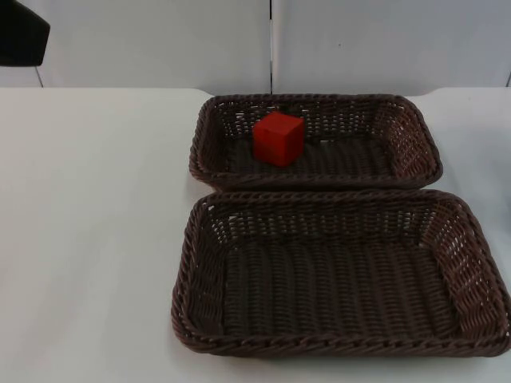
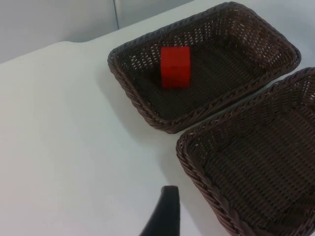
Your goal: Pick up one cube with the left hand and place it into the upper basket. Pick up one cube with the right hand and place it into the lower basket.
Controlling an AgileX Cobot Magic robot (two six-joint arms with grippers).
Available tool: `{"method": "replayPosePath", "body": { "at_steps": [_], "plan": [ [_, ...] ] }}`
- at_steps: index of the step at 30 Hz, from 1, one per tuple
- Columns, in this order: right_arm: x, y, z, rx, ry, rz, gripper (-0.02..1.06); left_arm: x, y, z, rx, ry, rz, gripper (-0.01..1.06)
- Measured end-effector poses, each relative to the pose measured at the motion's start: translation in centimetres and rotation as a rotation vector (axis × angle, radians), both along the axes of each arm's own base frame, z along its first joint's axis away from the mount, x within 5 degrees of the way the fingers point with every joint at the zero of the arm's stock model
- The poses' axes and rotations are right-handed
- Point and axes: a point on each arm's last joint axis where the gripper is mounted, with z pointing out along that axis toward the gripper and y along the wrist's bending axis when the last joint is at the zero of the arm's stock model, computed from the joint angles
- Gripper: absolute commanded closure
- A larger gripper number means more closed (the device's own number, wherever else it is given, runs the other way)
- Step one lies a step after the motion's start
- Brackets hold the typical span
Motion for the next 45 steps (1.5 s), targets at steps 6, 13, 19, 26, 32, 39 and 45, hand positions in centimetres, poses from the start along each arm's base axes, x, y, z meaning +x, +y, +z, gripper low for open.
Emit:
{"method": "replayPosePath", "body": {
  "at_steps": [6,13,19,26,32,39,45],
  "plan": [
    [1.5,0.1,-3.0,0.011,0.033,-0.021,-0.01,0.0,0.0,0.0,0.001,0.001,0.000,0.27],
    [2.6,0.2,-5.7,0.017,0.057,-0.032,-0.01,0.0,0.0,0.0,0.001,0.001,0.000,0.27],
    [3.5,0.1,-8.2,0.006,0.075,-0.026,-0.01,0.0,0.0,0.0,0.001,0.001,0.000,0.27],
    [4.4,0.1,-11.4,-0.009,0.086,-0.021,0.00,0.0,0.0,0.0,0.004,0.000,0.000,0.27],
    [5.0,0.2,-13.5,-0.005,0.070,-0.016,0.00,0.0,0.0,0.0,0.006,-0.001,0.000,0.27],
    [5.2,0.2,-15.0,-0.004,0.079,-0.014,0.03,0.0,0.0,0.0,0.008,-0.001,0.000,0.27],
    [5.2,0.2,-15.3,-0.004,0.085,-0.016,0.42,0.0,0.0,0.0,0.008,-0.004,-0.001,0.27]
  ]
}}
